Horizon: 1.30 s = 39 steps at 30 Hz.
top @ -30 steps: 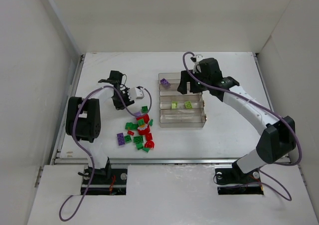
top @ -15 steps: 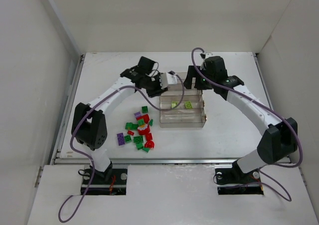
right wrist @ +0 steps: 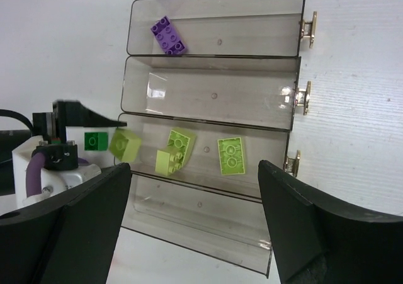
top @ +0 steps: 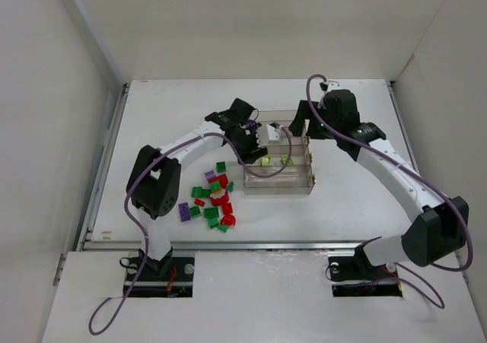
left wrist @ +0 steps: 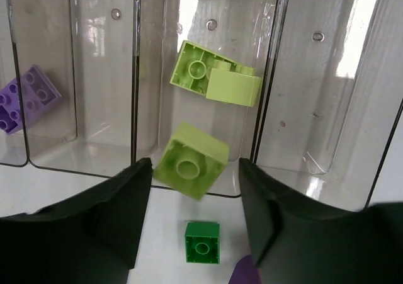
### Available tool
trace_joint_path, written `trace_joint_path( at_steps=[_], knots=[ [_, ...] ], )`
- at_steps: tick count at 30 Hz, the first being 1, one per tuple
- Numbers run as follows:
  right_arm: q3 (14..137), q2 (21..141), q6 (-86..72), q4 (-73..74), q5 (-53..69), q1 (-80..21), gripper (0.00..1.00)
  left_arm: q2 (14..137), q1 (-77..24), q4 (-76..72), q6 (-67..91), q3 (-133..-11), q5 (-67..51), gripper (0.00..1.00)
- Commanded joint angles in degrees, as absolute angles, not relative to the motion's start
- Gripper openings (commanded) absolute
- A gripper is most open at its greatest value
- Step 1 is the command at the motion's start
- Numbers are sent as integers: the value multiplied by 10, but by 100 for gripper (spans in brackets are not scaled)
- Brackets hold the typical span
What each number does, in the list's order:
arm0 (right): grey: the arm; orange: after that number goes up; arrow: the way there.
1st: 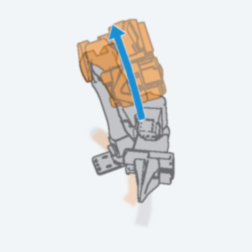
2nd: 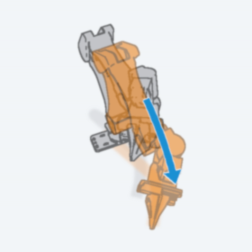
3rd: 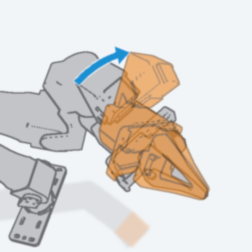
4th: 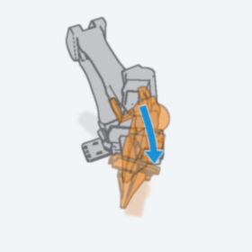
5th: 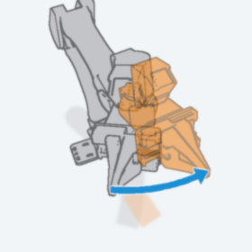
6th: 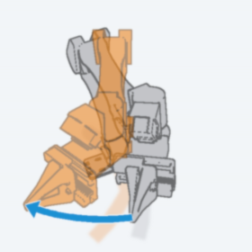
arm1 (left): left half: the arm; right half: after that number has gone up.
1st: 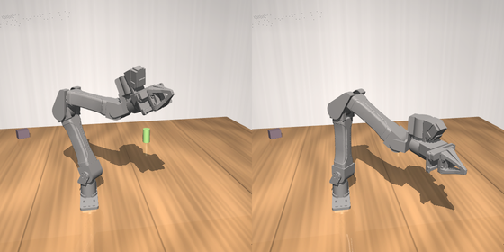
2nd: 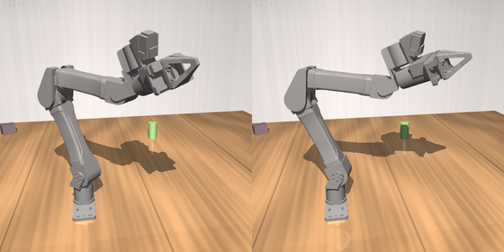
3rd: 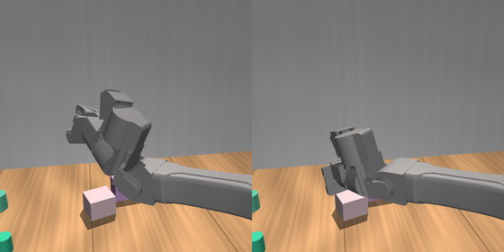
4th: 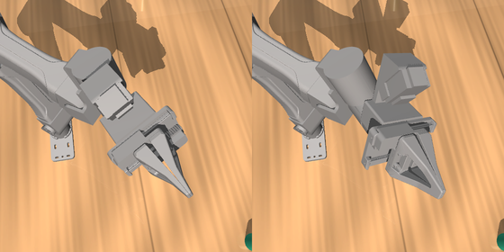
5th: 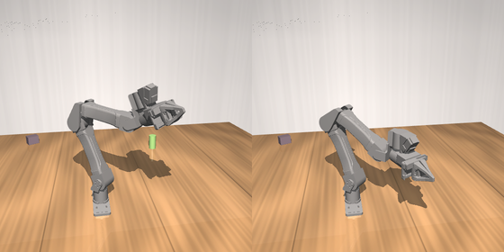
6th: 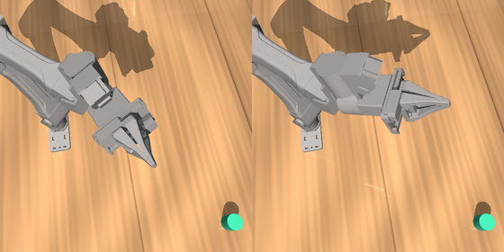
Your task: Sort the legos into containers by color
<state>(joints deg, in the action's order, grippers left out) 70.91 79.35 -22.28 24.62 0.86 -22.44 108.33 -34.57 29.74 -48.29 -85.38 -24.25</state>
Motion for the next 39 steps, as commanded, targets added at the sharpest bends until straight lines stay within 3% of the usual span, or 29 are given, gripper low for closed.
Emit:
trace_joint_path(
  at_steps=[1,4,8,11,16,22,26,31,37,39],
  knots=[
    [708,781,-228,221,7,-221,87,1042,-351,298,-497,-848,-250,57],
    [708,781,-228,221,12,-221,87,1023,-351,293,-497,-842,-244,76],
    [708,781,-217,215,30,-221,87,1003,-351,293,-491,-853,-244,78],
    [713,787,-207,215,30,-221,87,979,-339,339,-486,-867,-244,73],
    [713,798,-191,215,30,-254,87,940,-273,449,-564,-843,-250,51],
    [750,844,-173,234,24,-305,87,897,-213,471,-677,-754,-175,50],
    [769,858,-163,239,29,-326,88,864,-147,493,-703,-720,-187,59],
    [775,870,-163,239,34,-338,88,774,-133,514,-781,-554,-140,77],
    [787,882,-163,239,51,-349,88,591,-158,434,-892,-398,-113,85],
    [793,888,-163,239,51,-349,88,548,-163,419,-954,-374,-129,83]
  ],
)
